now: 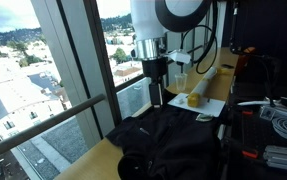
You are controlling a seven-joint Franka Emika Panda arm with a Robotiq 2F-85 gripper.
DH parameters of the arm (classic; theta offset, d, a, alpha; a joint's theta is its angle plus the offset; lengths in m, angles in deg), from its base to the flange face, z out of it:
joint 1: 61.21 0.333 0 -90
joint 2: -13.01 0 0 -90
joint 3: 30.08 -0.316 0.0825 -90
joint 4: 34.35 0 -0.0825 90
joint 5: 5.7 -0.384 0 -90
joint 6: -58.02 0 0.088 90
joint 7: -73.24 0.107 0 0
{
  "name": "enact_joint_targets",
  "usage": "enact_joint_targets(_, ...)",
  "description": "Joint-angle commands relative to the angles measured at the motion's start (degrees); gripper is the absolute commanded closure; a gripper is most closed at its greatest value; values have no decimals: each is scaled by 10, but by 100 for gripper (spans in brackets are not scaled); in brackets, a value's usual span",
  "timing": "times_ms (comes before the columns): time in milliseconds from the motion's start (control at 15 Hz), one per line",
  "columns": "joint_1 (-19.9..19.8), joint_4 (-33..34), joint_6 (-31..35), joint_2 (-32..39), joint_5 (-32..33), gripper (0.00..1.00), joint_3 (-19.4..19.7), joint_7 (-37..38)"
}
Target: Pull the zipper closed
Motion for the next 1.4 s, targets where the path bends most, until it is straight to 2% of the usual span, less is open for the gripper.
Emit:
enact_joint_targets(0,-43,-138,97,-99,13,0,29,-31)
enact_joint_targets(267,-111,-222,174,-153,6,0,72,-101)
enact_joint_targets(400,-147,-239,174,-172,-3,0,98,-145)
enact_joint_targets(600,-179,-219,137,-188,-23,0,122,-193)
enact_joint_targets(733,-187,-201,113,-198,-44,0,129,-220)
enact_joint_targets(800,-181,-211,141,-179,-19,0,132,-192)
enact_joint_targets(1333,-182,-202,125,-192,-28,0,135,-203)
